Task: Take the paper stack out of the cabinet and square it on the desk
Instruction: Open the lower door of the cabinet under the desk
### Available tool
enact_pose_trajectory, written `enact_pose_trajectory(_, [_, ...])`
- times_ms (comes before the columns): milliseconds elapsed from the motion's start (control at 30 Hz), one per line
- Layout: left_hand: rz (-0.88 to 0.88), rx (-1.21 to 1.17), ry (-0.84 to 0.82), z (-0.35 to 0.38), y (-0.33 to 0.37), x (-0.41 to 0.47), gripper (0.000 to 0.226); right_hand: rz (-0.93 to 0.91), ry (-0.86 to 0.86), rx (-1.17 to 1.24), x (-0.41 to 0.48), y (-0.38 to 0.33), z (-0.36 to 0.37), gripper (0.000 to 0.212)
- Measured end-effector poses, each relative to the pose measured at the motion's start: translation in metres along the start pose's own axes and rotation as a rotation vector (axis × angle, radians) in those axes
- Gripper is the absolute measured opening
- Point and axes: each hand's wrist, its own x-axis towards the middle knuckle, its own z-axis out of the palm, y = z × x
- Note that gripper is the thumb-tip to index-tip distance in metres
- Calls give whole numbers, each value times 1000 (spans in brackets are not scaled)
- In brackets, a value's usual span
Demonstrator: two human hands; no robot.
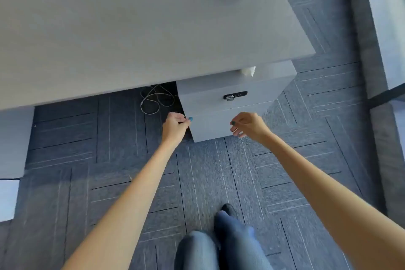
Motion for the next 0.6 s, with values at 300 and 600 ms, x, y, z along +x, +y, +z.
enact_pose_trajectory(300, [61, -179, 76, 63, -58, 60, 45, -91, 71, -83, 63, 85, 18, 13])
enact_pose_trajectory(600, [421, 39, 256, 75, -114, 86, 34, -298, 300, -119, 92, 143, 47, 14])
